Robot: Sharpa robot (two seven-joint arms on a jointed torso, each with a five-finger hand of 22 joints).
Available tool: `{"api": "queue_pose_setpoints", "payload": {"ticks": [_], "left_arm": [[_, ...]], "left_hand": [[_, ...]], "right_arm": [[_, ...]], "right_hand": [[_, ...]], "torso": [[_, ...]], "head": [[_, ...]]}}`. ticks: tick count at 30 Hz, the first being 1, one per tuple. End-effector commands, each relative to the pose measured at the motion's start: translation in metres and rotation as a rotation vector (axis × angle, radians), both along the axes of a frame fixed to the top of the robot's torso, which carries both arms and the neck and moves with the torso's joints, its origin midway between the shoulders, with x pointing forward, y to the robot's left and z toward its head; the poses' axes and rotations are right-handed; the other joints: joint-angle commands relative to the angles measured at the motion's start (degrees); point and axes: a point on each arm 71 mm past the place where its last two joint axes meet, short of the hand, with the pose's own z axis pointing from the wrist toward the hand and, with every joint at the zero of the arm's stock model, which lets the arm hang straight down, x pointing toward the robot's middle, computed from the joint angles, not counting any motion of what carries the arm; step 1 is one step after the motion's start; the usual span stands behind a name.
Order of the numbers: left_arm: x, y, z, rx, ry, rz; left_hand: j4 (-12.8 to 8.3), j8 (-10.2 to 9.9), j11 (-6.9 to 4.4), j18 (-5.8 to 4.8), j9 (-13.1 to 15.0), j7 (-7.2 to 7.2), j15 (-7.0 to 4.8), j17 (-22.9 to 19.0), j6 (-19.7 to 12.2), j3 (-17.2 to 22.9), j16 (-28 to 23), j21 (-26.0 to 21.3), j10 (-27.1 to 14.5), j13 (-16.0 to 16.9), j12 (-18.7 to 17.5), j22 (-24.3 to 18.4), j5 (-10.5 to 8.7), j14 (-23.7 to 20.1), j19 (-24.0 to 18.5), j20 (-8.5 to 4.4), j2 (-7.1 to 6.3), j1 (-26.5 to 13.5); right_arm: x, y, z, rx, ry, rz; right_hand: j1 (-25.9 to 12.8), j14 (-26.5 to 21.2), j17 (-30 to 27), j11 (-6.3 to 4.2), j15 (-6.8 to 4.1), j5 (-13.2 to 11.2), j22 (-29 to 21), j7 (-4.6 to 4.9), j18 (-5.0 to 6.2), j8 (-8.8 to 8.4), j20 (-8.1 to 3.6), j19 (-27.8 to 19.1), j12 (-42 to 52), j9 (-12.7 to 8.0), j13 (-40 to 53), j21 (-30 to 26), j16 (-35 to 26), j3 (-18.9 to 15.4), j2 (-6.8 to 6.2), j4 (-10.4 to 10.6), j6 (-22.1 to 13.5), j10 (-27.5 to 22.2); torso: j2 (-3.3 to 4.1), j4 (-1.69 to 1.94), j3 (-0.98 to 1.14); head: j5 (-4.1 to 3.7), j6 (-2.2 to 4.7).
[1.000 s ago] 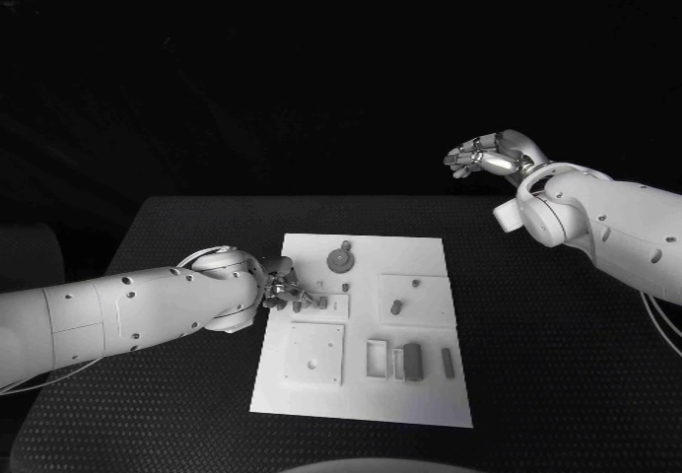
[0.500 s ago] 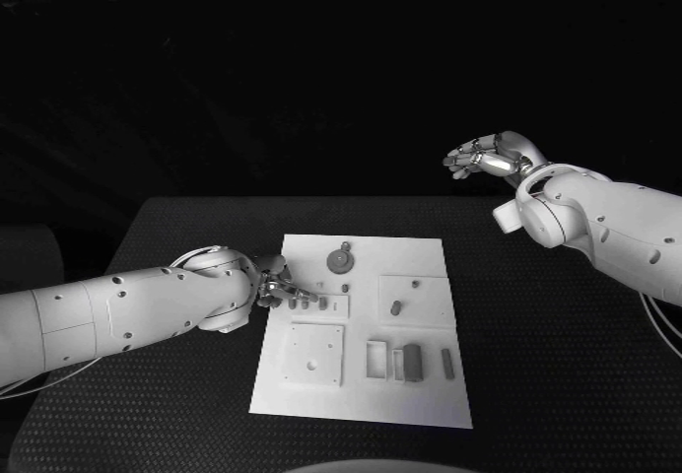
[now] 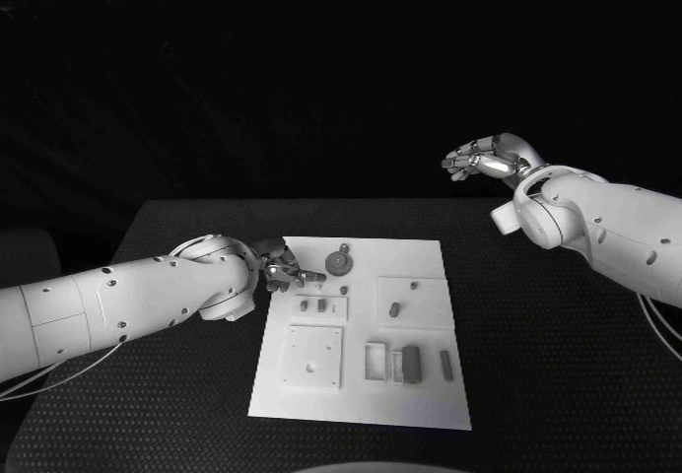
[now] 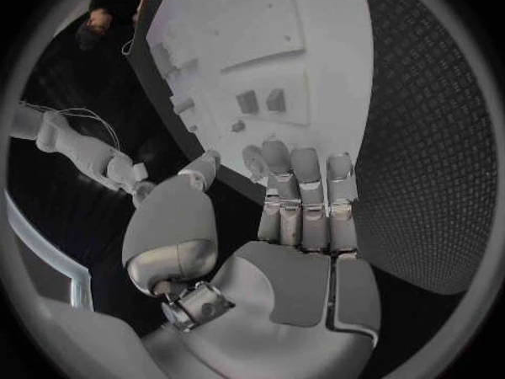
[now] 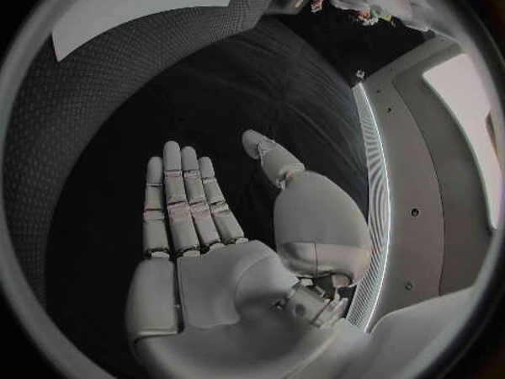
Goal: Assemble the parts on the task board
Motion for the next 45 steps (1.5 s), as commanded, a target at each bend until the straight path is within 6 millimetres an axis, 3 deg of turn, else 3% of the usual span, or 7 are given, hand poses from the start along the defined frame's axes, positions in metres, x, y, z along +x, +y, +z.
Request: {"api": "queue_pose_setpoints", "payload": {"ticks": [1, 5, 8, 13, 17, 22, 45], "left_arm": [[0.002, -0.015, 0.011, -0.110, -0.128, -0.049], [0.006, -0.024, 0.019, -0.165, -0.254, -0.094], [0.008, -0.032, 0.024, -0.176, -0.336, -0.152], [0.008, -0.051, 0.023, -0.083, -0.387, -0.313], [0.010, -0.064, 0.022, -0.044, -0.439, -0.402], [0.010, -0.075, 0.016, 0.000, -0.465, -0.477], [0.016, -0.087, -0.003, 0.135, -0.386, -0.570]], "left_hand": [[-2.1, -0.5, 0.68, -0.91, 0.0, 0.83, 1.13, -0.6, -1.5, -0.2, -1.0, -0.9, -1.6, -0.4, -1.1, -0.2, -0.15, -1.4, -1.5, -6.66, 3.99, 5.4], [-12.3, -0.7, 1.99, -2.06, 0.0, 2.04, 2.75, -1.4, -2.6, 0.8, -2.0, -2.3, -6.7, -1.9, -4.7, -0.2, 3.27, -3.9, -4.2, -5.13, 7.88, 18.3], [-18.9, -1.4, 4.33, -2.67, -0.7, 3.69, 5.87, -3.3, -3.9, 5.4, -4.8, -5.2, -10.7, -6.0, -11.9, -0.9, 2.85, -7.6, -7.2, -2.19, 7.14, 23.5], [-25.1, -2.9, 7.01, -2.67, -1.7, 4.22, 6.25, -3.6, -6.2, 9.0, -3.7, -6.2, -11.2, -12.4, -23.9, -0.3, 1.62, -6.6, -7.7, -1.41, 5.96, 23.7], [-25.1, -4.1, 7.69, -2.67, -2.8, 3.52, 6.51, -4.0, -7.4, 9.9, -2.8, -6.7, -10.4, -16.3, -31.5, 0.1, 0.80, -5.6, -7.3, -1.23, 4.73, 24.0], [-25.2, -3.7, 7.95, -2.66, -3.1, 3.71, 6.62, -4.1, -6.0, 10.2, -2.0, -6.9, -10.5, -18.8, -35.2, 0.4, 1.99, -4.7, -6.8, -1.29, 5.42, 24.9], [-24.7, -3.9, 8.06, -1.85, -4.1, 4.05, 6.68, -4.1, -5.2, 9.4, -0.3, -6.5, -8.5, -22.2, -39.3, 1.2, 2.26, -3.1, -4.6, -1.30, 5.00, 24.3]], "right_arm": [[0.000, 0.001, 0.000, 0.001, 0.000, 0.014], [0.000, 0.001, 0.000, 0.000, 0.000, 0.012], [0.000, 0.001, 0.000, 0.001, 0.000, 0.013], [0.000, 0.002, 0.000, 0.001, 0.001, 0.015], [0.000, 0.003, 0.000, 0.001, 0.001, 0.017], [0.000, 0.004, 0.000, 0.002, 0.001, 0.019], [0.000, 0.008, -0.001, 0.004, 0.001, 0.027]], "right_hand": [[-0.3, 0.0, -0.1, -0.08, 0.40, 0.3, 0.1, 0.59, -0.66, 0.27, -0.02, 0.0, -0.3, -0.1, -0.1, -0.3, -0.2, -0.2, 0.29, -0.1, -0.5, 0.5], [-0.3, 0.0, -0.1, -0.08, 0.39, 0.2, 0.1, 0.59, -0.66, 0.28, -0.02, 0.0, -0.3, -0.1, -0.1, -0.4, -0.2, -0.2, 0.30, -0.1, -0.5, 0.5], [-0.3, 0.0, -0.1, -0.09, 0.39, 0.2, 0.1, 0.59, -0.66, 0.28, -0.02, 0.0, -0.3, -0.1, -0.1, -0.4, -0.2, -0.2, 0.30, -0.1, -0.5, 0.5], [-0.3, 0.0, -0.1, -0.09, 0.39, 0.2, 0.1, 0.59, -0.65, 0.29, -0.02, 0.0, -0.3, -0.1, -0.1, -0.4, -0.2, -0.2, 0.31, -0.1, -0.5, 0.5], [-0.3, 0.0, -0.1, -0.09, 0.39, 0.2, 0.1, 0.59, -0.65, 0.30, -0.02, 0.0, -0.3, -0.1, -0.1, -0.4, -0.2, -0.2, 0.32, -0.1, -0.5, 0.5], [-0.3, 0.0, -0.1, -0.09, 0.39, 0.2, 0.1, 0.59, -0.65, 0.30, -0.02, 0.0, -0.3, -0.1, -0.1, -0.4, -0.2, -0.2, 0.34, -0.1, -0.5, 0.5], [-0.3, 0.0, -0.1, -0.09, 0.39, 0.2, 0.2, 0.58, -0.64, 0.32, -0.01, 0.0, -0.3, -0.1, -0.1, -0.5, -0.2, -0.2, 0.37, -0.1, -0.5, 0.5]], "torso": [[0.03, -0.05, -0.02], [0.04, -0.02, 0.01], [0.04, 0.04, 0.00], [0.04, 0.01, -0.01], [0.05, -0.09, -0.05], [0.10, -0.08, -0.09], [0.04, -0.06, 0.01]], "head": [[-0.07, 0.17], [-0.18, 0.19], [-0.33, 0.22], [-0.35, 0.40], [-0.33, 0.46], [-0.57, 0.52], [-0.89, 0.33]]}}
